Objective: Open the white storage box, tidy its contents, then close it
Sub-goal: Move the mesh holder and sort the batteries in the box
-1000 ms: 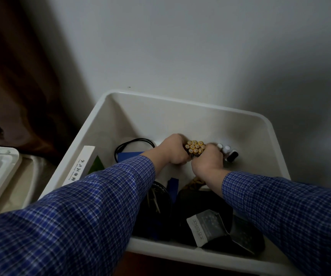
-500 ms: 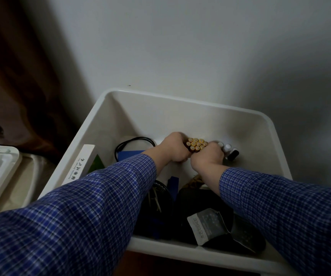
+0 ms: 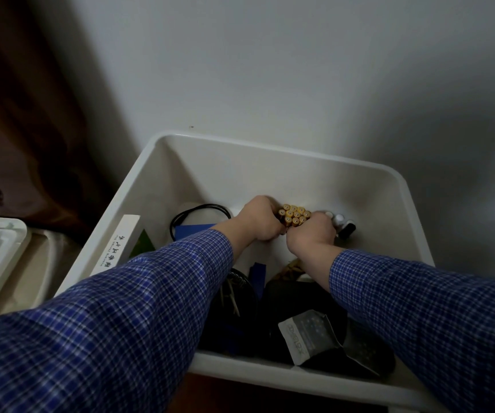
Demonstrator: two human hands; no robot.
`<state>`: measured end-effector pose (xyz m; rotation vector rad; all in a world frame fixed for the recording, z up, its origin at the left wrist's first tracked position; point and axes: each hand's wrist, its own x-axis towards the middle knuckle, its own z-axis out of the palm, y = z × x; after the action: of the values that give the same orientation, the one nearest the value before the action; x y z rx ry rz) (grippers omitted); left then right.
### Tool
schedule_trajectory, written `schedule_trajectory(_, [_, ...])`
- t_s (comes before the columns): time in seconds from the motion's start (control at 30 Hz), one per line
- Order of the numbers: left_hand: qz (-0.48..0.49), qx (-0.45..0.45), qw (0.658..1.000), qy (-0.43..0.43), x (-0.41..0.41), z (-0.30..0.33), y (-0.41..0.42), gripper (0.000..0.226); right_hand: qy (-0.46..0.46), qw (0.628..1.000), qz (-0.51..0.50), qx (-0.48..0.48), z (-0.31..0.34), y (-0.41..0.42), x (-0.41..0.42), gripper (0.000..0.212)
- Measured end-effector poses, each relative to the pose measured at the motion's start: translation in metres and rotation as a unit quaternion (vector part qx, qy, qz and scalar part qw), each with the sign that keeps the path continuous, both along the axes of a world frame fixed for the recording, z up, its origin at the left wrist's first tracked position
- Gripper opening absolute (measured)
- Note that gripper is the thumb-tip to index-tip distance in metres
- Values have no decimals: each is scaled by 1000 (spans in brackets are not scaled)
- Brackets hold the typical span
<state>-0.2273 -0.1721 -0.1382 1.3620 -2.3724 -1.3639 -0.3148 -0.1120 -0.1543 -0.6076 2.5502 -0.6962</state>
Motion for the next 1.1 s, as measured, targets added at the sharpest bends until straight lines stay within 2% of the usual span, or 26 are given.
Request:
schedule_trajectory(0.3, [-15, -9, 1000, 5, 1, 1, 0, 22, -11, 1000, -3, -5, 3, 1, 2, 38])
schedule_trajectory(0.5, [-31, -23, 999, -31, 3, 4, 0, 21, -14, 1000, 6, -8, 7, 7, 3, 38])
schedule_trajectory(0.73, [-63, -37, 994, -79, 4, 11, 0, 32, -7, 999, 41, 12, 18, 16, 5, 41])
schedule_trajectory(0.83, [-76, -47, 988, -129, 7, 23, -2, 30, -11, 996, 88, 28, 26, 19, 6, 21])
schedule_trajectory(0.97, [-100, -38, 977, -185, 8, 44, -8, 16, -55, 984, 166, 19, 38, 27, 5, 23])
schedule_trajectory(1.07, [-70, -19, 983, -170, 11, 66, -10, 7, -30, 956, 287, 55, 53, 37, 3, 8])
schedule_trajectory(1.1, [-60, -9, 987, -149, 13, 75, -10, 6, -27, 942, 329, 69, 58, 40, 0, 16])
